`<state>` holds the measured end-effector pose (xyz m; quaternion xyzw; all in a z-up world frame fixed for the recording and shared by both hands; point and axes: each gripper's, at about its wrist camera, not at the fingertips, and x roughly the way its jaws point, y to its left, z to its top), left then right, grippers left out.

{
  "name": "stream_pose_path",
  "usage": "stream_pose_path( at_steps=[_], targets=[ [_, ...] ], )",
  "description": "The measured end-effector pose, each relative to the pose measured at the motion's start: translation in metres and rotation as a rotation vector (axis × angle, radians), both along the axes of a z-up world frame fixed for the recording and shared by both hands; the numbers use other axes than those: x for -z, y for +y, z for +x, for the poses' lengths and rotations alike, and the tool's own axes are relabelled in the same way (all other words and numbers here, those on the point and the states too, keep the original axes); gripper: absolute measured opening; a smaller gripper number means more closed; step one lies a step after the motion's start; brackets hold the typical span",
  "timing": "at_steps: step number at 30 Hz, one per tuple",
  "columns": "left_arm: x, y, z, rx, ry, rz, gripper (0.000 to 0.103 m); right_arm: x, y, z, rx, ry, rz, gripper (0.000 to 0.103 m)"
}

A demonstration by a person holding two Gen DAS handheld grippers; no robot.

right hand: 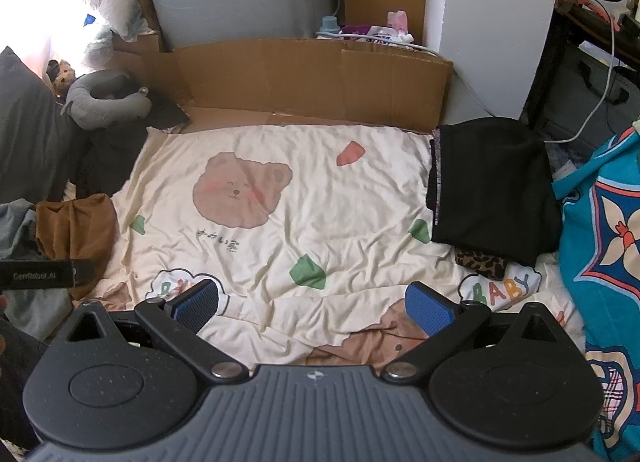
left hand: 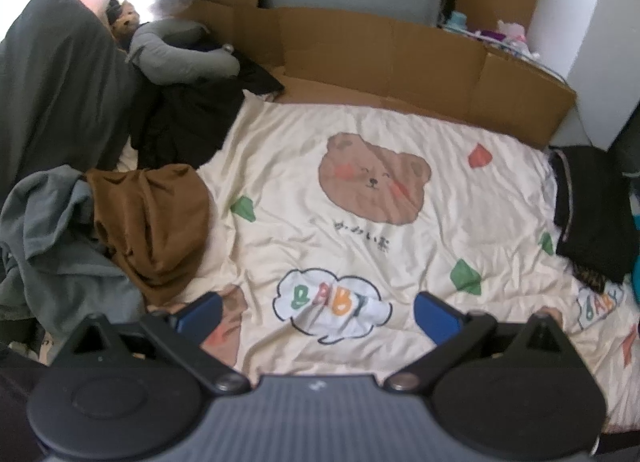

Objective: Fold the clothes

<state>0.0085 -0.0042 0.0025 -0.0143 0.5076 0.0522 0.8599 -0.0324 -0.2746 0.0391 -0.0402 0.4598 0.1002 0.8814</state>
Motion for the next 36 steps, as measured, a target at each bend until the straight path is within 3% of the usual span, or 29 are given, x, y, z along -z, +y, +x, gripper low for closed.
stream_pose_path(
  at_steps=[4, 18, 36],
  targets=[
    [-0.006, -0.002, 0.007, -0.009, 0.005, -0.022, 0.103, -0.002, -0.001, 0.002, 0.01, -0.001, 0.01, 0.103],
    [-0.061, -0.003, 0.019, 0.001, -0.09, 0.018, 0.103, -0.026, -0.006, 0.005, 0.049, -0.041, 0.071, 0.103],
    [-0.138, 0.054, 0.055, -0.016, -0.108, -0.019, 0.103, -0.07, 0.006, 0.007, 0.037, -0.108, 0.122, 0.103]
  ],
)
